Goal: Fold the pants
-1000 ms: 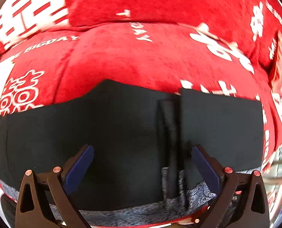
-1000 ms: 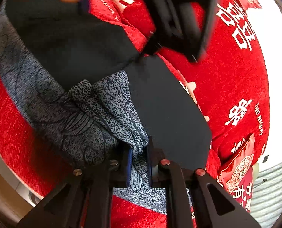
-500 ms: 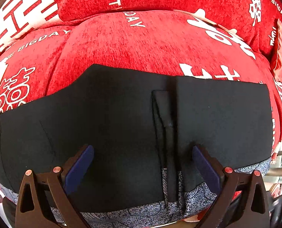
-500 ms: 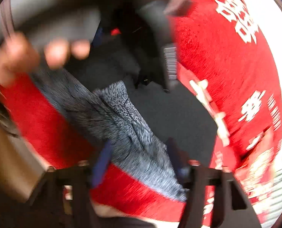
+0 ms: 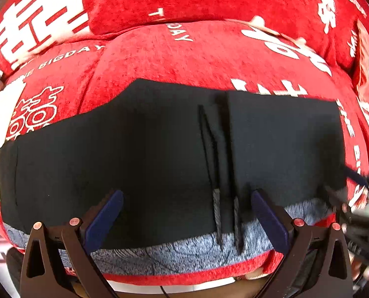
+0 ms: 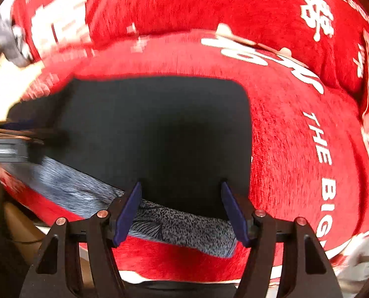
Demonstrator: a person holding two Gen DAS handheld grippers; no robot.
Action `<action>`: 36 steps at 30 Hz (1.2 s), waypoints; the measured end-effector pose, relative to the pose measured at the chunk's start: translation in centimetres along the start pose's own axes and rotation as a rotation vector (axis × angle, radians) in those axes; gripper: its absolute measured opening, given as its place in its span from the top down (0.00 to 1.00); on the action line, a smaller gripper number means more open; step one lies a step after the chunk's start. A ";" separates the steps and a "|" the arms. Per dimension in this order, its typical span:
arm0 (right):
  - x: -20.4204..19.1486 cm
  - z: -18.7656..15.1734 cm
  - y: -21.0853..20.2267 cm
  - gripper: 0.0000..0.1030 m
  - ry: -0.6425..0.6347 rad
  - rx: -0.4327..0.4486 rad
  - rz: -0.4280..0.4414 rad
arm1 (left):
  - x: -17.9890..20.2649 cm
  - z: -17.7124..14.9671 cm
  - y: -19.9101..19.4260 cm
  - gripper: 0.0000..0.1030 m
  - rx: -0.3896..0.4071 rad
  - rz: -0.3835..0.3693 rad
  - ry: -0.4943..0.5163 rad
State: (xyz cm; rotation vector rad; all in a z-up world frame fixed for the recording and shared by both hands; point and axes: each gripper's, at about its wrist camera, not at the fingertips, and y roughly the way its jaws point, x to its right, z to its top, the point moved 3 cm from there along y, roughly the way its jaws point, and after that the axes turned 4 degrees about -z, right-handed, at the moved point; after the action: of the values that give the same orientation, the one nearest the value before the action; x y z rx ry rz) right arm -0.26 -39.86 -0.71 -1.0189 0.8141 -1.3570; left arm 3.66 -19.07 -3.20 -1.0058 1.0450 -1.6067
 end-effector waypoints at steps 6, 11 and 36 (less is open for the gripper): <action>-0.1 2.4 0.5 0.27 0.016 -0.003 -0.039 | 0.0 -0.8 1.8 0.00 -0.034 -0.007 -0.010; 0.5 6.3 2.7 0.15 0.022 -0.022 -0.038 | 0.0 -0.9 1.8 0.00 -0.018 -0.005 -0.012; -2.5 -0.9 0.0 0.00 0.054 0.015 -0.156 | -1.9 -2.2 0.6 0.00 -0.028 -0.131 -0.033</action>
State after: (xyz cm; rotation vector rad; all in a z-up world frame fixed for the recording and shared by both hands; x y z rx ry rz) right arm -1.28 -37.50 -1.27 -1.0558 0.7764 -1.5270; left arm 2.16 -16.97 -4.65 -1.1362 0.9984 -1.6793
